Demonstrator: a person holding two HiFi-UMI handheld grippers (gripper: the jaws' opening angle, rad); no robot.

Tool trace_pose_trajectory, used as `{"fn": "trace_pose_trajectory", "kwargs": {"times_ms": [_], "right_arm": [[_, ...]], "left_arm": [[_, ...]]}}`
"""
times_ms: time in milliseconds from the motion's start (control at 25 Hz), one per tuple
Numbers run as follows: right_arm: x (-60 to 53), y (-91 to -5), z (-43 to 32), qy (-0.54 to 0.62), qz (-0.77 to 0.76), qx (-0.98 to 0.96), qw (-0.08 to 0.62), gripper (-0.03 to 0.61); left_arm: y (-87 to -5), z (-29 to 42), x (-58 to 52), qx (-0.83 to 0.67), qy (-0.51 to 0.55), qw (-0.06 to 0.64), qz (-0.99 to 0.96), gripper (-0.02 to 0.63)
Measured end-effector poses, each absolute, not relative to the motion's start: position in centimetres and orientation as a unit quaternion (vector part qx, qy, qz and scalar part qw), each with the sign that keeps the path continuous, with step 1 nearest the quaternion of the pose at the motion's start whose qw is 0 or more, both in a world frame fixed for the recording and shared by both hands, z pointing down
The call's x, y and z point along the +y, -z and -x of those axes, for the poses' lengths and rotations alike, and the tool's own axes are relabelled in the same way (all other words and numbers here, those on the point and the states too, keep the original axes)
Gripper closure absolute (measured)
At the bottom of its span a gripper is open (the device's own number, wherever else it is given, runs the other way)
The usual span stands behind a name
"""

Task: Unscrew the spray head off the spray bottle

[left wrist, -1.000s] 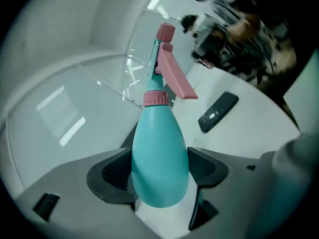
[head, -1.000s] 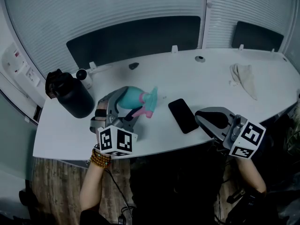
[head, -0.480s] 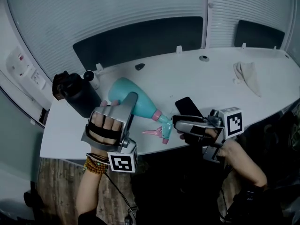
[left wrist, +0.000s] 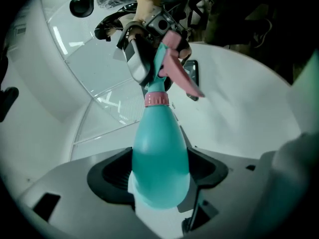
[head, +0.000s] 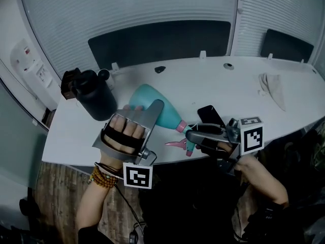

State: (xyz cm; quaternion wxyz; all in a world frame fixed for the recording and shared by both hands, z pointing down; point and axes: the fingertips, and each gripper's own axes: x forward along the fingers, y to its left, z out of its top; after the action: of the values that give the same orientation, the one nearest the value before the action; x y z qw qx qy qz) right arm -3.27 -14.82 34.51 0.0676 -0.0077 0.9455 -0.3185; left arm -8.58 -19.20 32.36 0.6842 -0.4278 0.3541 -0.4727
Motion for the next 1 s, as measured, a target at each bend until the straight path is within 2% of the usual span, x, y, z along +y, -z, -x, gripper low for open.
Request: {"fn": "trace_pose_trajectory", "kwargs": {"times_ms": [80, 160, 240, 360, 440, 520, 640, 720, 800, 880, 1000], "right_arm": [[-15.1, -34.8, 3.3, 0.169, 0.068, 0.983, -0.007, 0.475], [-15.2, -35.0, 3.1, -0.074, 0.138, 0.979, -0.132, 0.488], [-14.7, -34.8, 3.2, -0.319, 0.181, 0.898, -0.244, 0.488], [-13.9, -35.0, 3.5, -0.641, 0.175, 0.661, -0.35, 0.488], [-13.3, -35.9, 3.3, -0.733, 0.14, 0.547, -0.38, 0.488], [-12.9, -36.2, 3.3, -0.734, 0.133, 0.556, -0.367, 0.488], [-13.1, -34.3, 3.0, -0.682, 0.181, 0.637, -0.312, 0.479], [-13.5, -32.2, 2.1, -0.633, 0.225, 0.688, -0.276, 0.424], [-14.3, -30.5, 0.8, -0.553, 0.266, 0.755, -0.232, 0.423], [-14.9, -30.1, -0.1, -0.381, 0.278, 0.868, -0.156, 0.423], [-15.1, -30.4, -0.5, 0.023, 0.167, 0.986, 0.02, 0.423]], "left_arm": [[-33.6, 8.9, -19.1, 0.336, 0.489, 0.656, 0.466, 0.268], [-35.1, 9.0, -18.9, 0.32, 0.494, 0.598, 0.543, 0.27], [-36.3, 8.9, -18.5, 0.305, 0.485, 0.511, 0.64, 0.27], [-38.2, 8.5, -17.5, 0.264, 0.465, 0.389, 0.75, 0.27], [-39.4, 8.0, -16.5, 0.23, 0.45, 0.328, 0.798, 0.272], [-39.6, 7.9, -16.2, 0.228, 0.443, 0.318, 0.807, 0.272], [-38.3, 8.9, -17.5, 0.284, 0.465, 0.378, 0.748, 0.272], [-37.5, 10.3, -18.9, 0.319, 0.483, 0.406, 0.707, 0.272], [-36.2, 12.0, -20.2, 0.355, 0.491, 0.431, 0.668, 0.272], [-34.6, 13.3, -21.2, 0.391, 0.495, 0.468, 0.619, 0.272], [-31.3, 14.0, -21.2, 0.432, 0.496, 0.571, 0.491, 0.272]]}}
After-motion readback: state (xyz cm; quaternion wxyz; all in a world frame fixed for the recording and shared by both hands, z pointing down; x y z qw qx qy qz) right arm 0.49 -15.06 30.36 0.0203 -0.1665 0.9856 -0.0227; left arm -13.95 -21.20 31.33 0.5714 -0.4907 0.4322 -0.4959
